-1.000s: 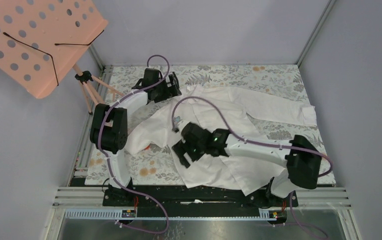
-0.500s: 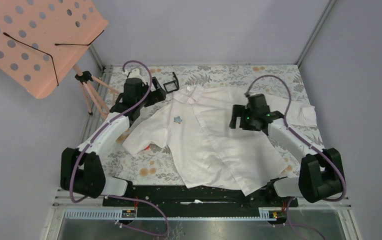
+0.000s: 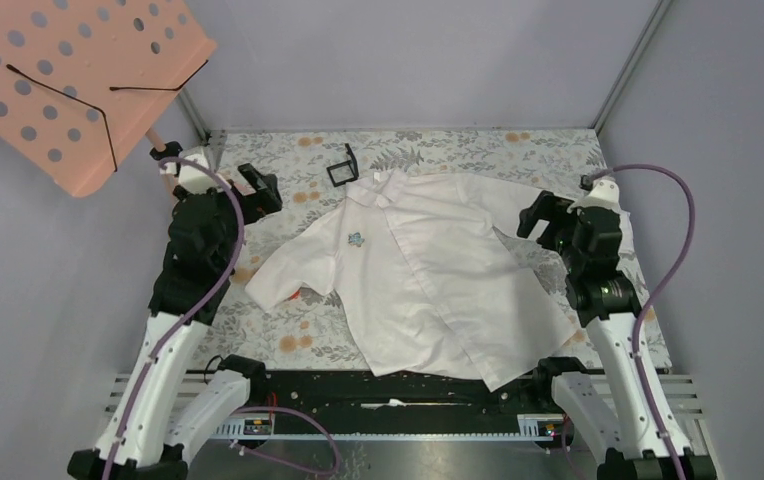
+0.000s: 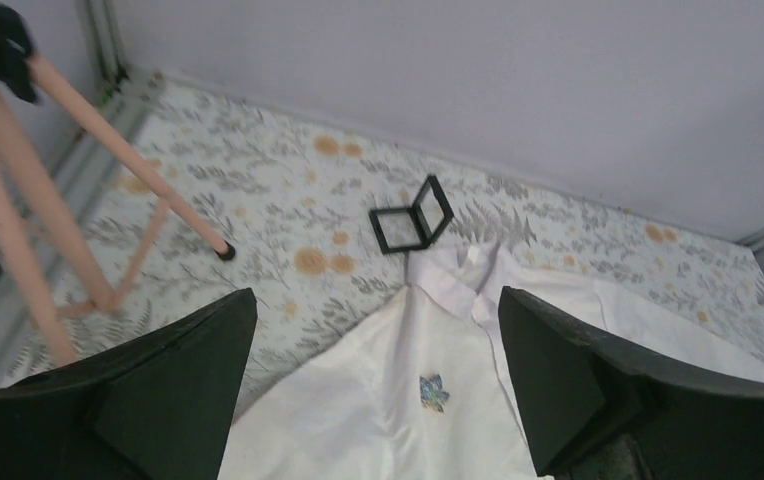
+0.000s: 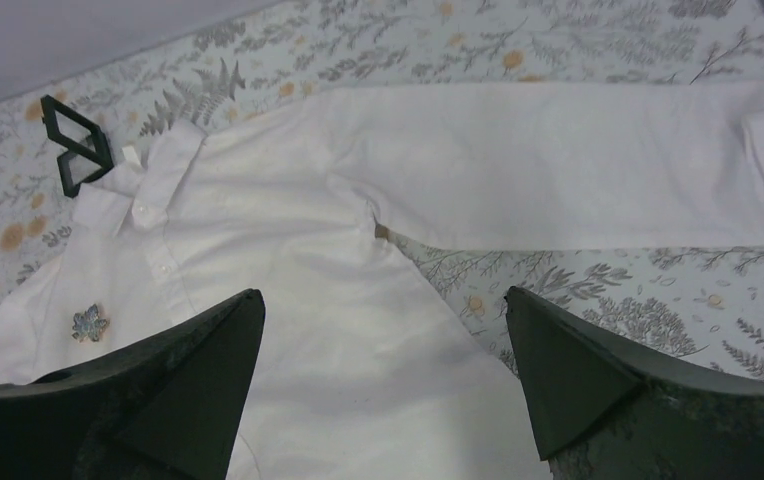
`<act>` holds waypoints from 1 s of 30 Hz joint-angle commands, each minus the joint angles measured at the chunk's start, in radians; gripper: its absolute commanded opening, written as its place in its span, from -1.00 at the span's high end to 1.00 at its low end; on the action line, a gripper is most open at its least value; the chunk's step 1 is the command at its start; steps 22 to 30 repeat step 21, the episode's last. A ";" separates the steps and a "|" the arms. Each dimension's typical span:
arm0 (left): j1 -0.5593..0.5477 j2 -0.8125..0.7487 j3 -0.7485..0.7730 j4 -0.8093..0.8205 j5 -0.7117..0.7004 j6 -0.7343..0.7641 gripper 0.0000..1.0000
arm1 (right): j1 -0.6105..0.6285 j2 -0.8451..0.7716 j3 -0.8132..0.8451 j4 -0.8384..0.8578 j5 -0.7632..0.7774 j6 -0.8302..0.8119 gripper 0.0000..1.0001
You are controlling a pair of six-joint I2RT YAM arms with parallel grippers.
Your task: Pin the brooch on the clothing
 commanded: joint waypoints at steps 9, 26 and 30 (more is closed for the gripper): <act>0.004 -0.249 -0.198 0.170 -0.137 0.159 -0.98 | -0.002 -0.228 -0.168 0.177 0.097 -0.105 -0.96; 0.004 -0.210 -0.178 0.147 -0.131 0.161 -0.98 | -0.003 -0.219 -0.156 0.170 0.091 -0.107 -0.96; 0.004 -0.210 -0.178 0.147 -0.131 0.161 -0.98 | -0.003 -0.219 -0.156 0.170 0.091 -0.107 -0.96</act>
